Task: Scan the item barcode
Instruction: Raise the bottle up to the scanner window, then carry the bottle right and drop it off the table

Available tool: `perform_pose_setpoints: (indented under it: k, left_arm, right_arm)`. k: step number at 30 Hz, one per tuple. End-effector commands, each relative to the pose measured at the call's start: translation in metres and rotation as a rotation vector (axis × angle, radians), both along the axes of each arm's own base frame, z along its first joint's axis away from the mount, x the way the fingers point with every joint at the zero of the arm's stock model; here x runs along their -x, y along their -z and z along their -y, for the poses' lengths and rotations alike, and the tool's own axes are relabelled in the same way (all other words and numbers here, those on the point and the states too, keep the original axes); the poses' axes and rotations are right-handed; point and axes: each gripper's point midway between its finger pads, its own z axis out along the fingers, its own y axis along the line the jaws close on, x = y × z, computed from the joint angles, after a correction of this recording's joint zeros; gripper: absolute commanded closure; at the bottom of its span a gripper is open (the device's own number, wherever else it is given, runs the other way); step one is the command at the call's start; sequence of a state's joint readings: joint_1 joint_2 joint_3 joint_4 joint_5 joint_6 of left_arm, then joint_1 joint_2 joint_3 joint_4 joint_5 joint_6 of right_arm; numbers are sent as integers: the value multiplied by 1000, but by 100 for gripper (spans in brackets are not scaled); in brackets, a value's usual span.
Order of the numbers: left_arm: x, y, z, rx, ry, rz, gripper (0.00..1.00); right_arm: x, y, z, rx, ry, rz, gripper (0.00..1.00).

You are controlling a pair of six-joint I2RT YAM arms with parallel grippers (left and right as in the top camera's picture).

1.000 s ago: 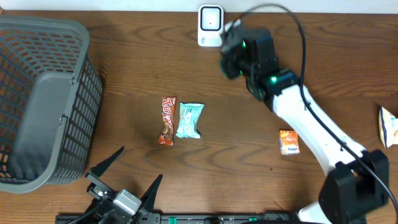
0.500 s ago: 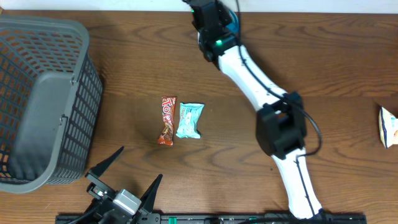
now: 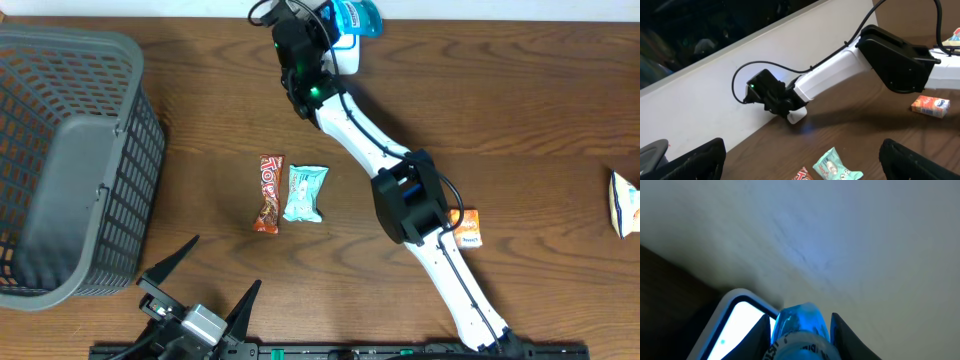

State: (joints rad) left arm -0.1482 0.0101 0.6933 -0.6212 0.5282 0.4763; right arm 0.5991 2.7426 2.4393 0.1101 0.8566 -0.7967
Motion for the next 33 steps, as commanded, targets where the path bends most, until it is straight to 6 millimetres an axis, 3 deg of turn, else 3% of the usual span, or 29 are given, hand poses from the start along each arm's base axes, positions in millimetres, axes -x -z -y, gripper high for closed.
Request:
perform_pose_setpoints:
  k: [1,3,6,11,16,20,25,27,31,33]
  left_arm:
    - [2,-1,1,-7,9,15,2]
    - [2,-1,1,-7,9,15,2]
    - [2,-1,1,-7,9,15,2]
    - [2,-1,1,-7,9,15,2]
    - [2,-1,1,-7,9,15,2]
    - [2,-1,1,-7,9,15,2]
    - [2,0,1,-8,9,11,2]
    - [2,2,1,-9,8,5,2]
    - [0,2,-1,-10,-6,3,2]
    - [-4,2,-7,-10,-48,3,2]
  right_arm:
    - [8,-50,18,34,100,56,99]
    - [11,-58,36,52,158,33,99]
    - [18,-60,80,58,274,-47,99]
    - [31,-39,161,63,438,-208,99]
    - [41,-19,230,17,581,-284,99]
    - [52,10,286,-14,661,-398,99]
    - [77,51,383,-109,810,-538,99]
    - [93,65,428,-129,891,-576,99]
    - [125,87,493,-161,1017,-630,99]
    - [141,99,516,-216,1048,-675,98]
